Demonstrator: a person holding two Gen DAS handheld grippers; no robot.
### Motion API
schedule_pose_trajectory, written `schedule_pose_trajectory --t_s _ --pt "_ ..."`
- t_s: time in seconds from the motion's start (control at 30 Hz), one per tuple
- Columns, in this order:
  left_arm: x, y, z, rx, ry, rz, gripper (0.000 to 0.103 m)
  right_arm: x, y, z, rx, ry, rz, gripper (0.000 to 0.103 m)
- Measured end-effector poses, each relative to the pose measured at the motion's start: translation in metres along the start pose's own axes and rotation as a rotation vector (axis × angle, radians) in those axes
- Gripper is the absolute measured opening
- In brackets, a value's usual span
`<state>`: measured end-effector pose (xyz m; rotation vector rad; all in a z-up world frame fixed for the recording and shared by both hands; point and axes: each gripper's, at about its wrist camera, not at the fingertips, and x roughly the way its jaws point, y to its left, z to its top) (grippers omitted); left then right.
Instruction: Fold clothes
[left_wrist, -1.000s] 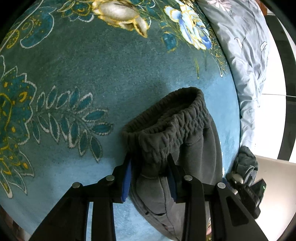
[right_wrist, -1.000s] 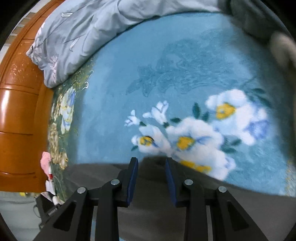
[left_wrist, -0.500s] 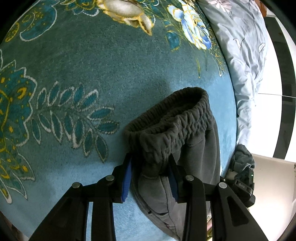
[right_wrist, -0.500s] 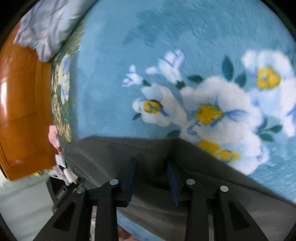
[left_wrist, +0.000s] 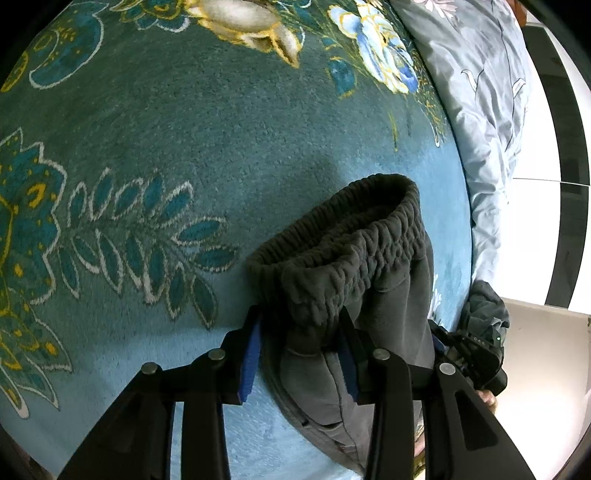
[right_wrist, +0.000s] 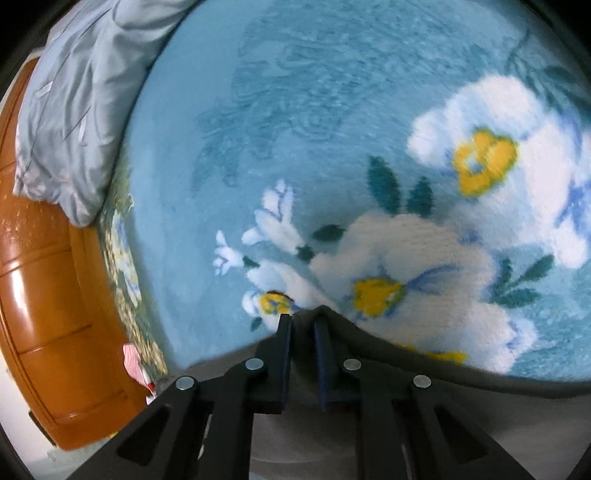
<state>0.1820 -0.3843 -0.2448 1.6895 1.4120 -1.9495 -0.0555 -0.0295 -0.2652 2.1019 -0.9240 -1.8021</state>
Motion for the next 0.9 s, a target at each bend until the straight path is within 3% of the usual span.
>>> schedule_pose_trajectory --t_s 0.13,0.2,0.37,0.43,0.53,0.7,0.8,0.9 --pt "-0.003 0.002 -0.001 -0.048 0.026 -0.005 0.046 -0.017 0.019 -0.008 -0.093 -0.004 -0.026 0.018" --pt "-0.006 -0.003 -0.002 -0.063 0.044 -0.003 0.046 -0.039 0.026 -0.018 -0.134 -0.051 -0.042 0.025" --pt "-0.026 -0.027 -0.012 0.028 0.062 -0.001 0.046 -0.096 0.011 -0.066 -0.142 -0.161 -0.059 0.030" --pt "-0.019 -0.033 -0.011 0.056 0.077 -0.008 0.046 -0.109 -0.013 -0.096 -0.075 -0.169 -0.071 0.030" --pt "0.001 -0.037 -0.007 0.049 0.116 0.045 0.045 -0.123 -0.071 -0.141 0.093 -0.157 -0.075 0.029" --pt "0.002 -0.035 -0.012 0.027 0.083 0.076 0.015 -0.116 -0.130 -0.186 0.322 -0.157 -0.035 0.032" --pt "-0.008 -0.044 -0.020 0.065 0.049 0.052 0.007 -0.112 -0.164 -0.213 0.459 -0.156 -0.010 0.031" --pt "-0.017 -0.051 -0.027 0.098 0.021 0.045 0.006 -0.113 -0.168 -0.219 0.454 -0.173 -0.017 0.031"
